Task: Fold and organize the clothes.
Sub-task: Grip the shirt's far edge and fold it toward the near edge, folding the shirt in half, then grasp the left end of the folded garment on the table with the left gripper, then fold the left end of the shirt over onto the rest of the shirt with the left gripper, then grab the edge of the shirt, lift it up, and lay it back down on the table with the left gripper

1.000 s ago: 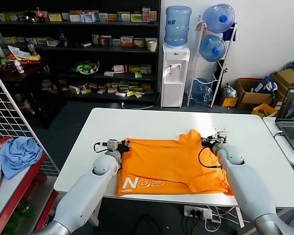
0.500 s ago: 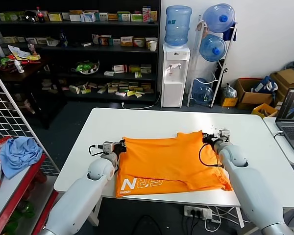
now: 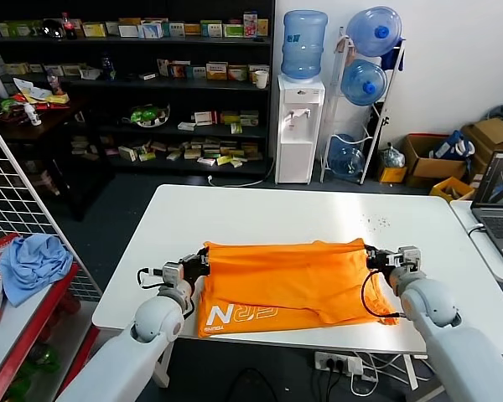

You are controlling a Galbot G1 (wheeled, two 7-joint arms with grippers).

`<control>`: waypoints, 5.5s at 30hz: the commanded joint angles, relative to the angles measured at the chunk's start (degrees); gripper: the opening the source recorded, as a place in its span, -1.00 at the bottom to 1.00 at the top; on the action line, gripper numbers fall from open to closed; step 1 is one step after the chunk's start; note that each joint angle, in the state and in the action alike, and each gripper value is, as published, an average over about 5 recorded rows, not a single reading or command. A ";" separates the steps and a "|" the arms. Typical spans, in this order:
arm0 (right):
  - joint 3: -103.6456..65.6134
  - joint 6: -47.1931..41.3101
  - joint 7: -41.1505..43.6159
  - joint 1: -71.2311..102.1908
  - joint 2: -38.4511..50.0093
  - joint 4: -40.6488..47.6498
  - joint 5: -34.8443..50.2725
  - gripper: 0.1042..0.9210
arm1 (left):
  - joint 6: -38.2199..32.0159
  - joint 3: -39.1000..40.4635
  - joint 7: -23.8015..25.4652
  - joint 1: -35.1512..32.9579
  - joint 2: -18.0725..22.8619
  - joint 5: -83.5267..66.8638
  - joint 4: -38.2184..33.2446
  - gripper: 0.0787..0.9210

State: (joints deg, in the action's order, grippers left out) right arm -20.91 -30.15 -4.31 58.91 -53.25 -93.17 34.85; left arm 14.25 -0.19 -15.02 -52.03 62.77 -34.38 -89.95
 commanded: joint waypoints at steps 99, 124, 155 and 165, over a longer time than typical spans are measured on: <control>-5.54 2.89 -5.71 21.37 -1.16 -17.72 -9.16 0.76 | 8.25 -2.28 -11.08 -8.27 -5.27 -15.74 -20.63 -0.90; -5.63 4.10 -5.52 17.87 -4.74 -12.61 -11.49 0.76 | 6.59 12.24 -15.54 1.33 16.07 -19.20 -8.71 -0.90; -3.47 4.09 -4.28 17.36 -4.34 -12.61 -12.12 0.76 | 6.94 -4.59 -2.92 -8.57 -7.44 -14.79 -12.73 0.76; -4.41 4.52 -3.72 18.83 -3.29 -12.93 -11.98 0.76 | 10.20 -7.62 5.93 -7.97 -6.51 -19.96 -6.82 0.77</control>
State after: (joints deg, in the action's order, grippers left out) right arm -25.05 -25.77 -8.32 77.11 -56.91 -106.03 22.86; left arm 19.83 -3.17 -18.38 -59.15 60.32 -51.41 -100.78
